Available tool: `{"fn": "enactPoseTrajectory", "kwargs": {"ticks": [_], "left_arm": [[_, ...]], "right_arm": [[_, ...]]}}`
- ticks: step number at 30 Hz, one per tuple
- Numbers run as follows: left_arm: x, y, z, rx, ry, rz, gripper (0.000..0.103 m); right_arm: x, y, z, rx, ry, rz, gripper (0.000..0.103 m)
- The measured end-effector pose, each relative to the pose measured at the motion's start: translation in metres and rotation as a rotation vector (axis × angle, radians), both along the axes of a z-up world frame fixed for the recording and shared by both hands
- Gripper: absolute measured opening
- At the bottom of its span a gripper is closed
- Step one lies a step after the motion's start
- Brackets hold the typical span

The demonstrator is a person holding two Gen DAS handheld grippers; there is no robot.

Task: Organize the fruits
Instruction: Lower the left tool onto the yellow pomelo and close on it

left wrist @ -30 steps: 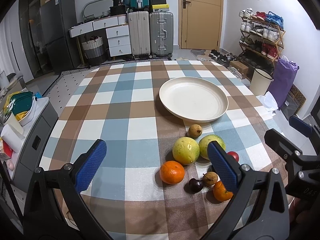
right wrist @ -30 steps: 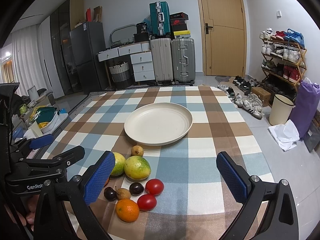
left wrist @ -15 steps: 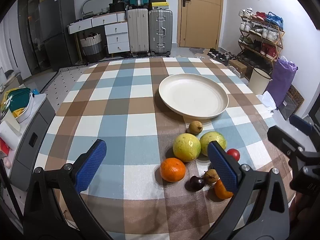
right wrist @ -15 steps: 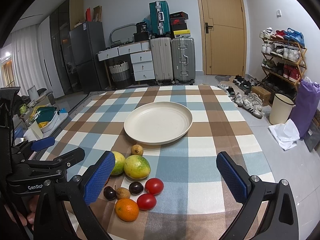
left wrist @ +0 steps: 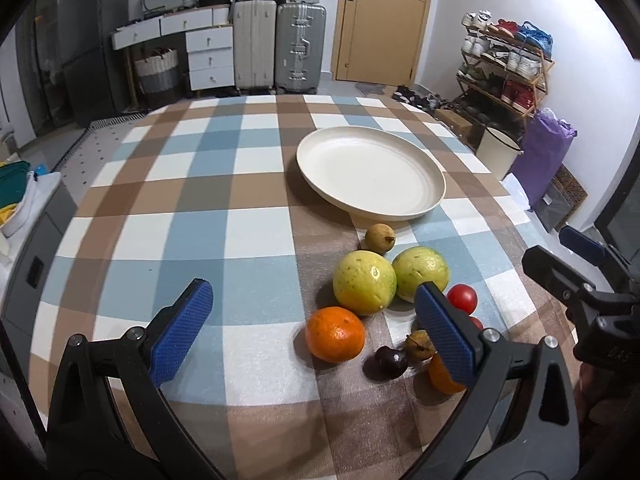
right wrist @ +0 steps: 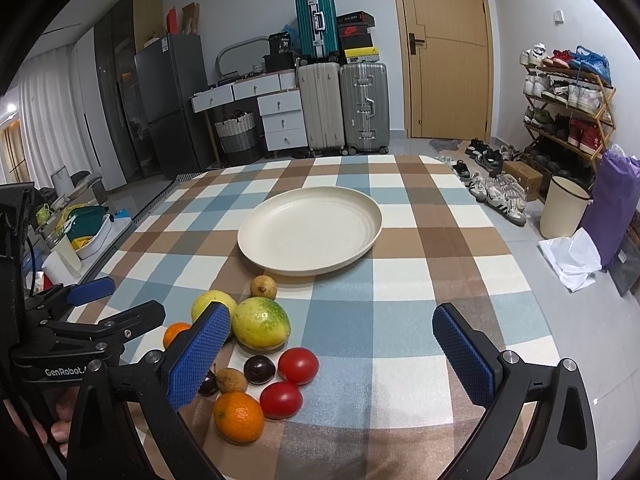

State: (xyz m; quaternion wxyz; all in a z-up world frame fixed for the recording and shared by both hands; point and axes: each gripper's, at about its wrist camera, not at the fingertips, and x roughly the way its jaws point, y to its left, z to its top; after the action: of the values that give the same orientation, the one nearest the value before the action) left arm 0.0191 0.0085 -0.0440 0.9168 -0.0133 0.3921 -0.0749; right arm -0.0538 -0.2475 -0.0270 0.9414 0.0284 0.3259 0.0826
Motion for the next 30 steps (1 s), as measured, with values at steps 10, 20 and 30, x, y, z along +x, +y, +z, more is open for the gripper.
{"fn": "enactPoseTrajectory", "kwargs": {"ticks": [10,20,30], "left_arm": [[0.045,0.001,-0.019,-0.026,0.085,-0.101,0.101],[0.077,-0.002,-0.038,-0.065,0.173,-0.175,0.101],[0.094,-0.006,-0.051,-0.146,0.257,-0.268,0.083]], "right_arm": [[0.018,-0.008,-0.015,0.015,0.036,0.000,0.103],[0.038,-0.016,-0.029,0.029,0.076,-0.011,0.103],[0.049,-0.018,-0.033,0.031,0.094,-0.016,0.103]]}}
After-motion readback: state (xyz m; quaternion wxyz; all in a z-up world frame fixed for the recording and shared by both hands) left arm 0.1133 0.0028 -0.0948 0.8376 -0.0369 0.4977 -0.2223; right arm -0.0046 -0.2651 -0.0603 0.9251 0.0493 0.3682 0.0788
